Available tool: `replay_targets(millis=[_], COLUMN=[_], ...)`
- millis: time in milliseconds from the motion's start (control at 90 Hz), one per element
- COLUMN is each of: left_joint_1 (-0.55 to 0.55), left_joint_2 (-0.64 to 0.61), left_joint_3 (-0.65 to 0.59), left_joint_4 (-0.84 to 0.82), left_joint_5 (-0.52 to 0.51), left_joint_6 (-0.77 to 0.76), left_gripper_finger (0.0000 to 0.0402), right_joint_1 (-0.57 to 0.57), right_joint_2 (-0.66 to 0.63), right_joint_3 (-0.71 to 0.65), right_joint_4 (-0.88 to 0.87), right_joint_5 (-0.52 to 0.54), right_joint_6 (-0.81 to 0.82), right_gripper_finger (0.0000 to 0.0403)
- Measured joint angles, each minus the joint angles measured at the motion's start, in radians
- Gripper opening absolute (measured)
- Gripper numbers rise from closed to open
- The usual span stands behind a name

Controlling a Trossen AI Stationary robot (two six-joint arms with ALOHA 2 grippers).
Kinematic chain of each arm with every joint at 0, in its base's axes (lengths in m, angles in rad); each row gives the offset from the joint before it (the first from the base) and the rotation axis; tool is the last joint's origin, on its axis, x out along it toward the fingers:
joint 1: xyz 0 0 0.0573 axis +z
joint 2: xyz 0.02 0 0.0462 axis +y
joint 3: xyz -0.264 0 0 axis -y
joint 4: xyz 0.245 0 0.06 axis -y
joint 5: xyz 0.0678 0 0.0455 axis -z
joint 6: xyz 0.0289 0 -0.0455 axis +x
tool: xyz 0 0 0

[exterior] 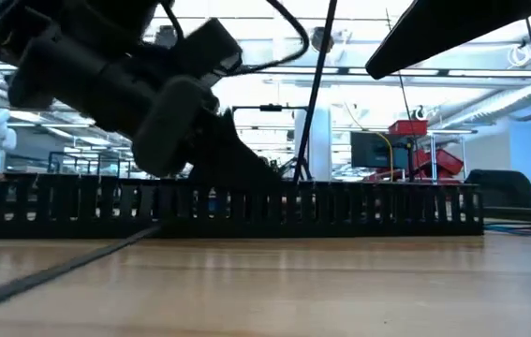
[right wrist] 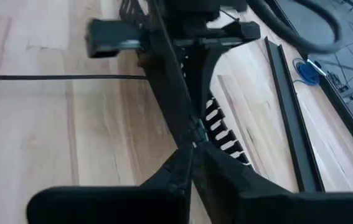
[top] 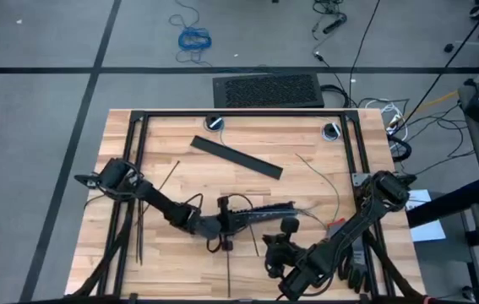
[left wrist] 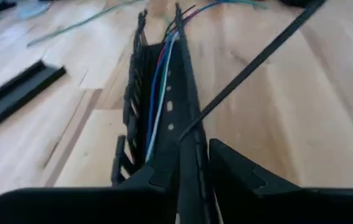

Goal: Ziptie cables
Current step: Put the zip tied cable wire into the black cable duct

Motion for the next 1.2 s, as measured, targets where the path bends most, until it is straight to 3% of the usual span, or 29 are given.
replay_targets(millis=[167, 367, 444, 633, 1200], left_joint_1=[0.008, 0.008, 0.008, 0.016, 0.028], left_joint_2=[-0.001, -0.001, -0.001, -0.002, -0.004], left_joint_3=[0.000, 0.000, 0.000, 0.000, 0.003], left_joint_4=[-0.008, -0.003, -0.003, 0.001, -0.005], left_joint_5=[0.008, 0.013, 0.017, 0.078, 0.248], left_joint_6=[-0.006, -0.005, -0.009, -0.068, -0.249], left_gripper_finger=[0.0077, 0.0011, 0.0010, 0.0005, 0.0004], right_joint_1=[0.000, -0.013, -0.043, -0.093, -0.126], right_joint_2=[0.000, 0.000, 0.009, 0.051, 0.066], right_joint_3=[0.000, 0.000, -0.012, -0.035, -0.037], right_joint_4=[0.004, 0.042, 0.105, 0.199, 0.222], right_joint_5=[0.000, -0.028, -0.081, -0.101, -0.154], right_joint_6=[-0.003, -0.001, -0.014, -0.077, -0.096], right_gripper_finger=[0.0029, 0.0029, 0.0029, 0.0029, 0.0029])
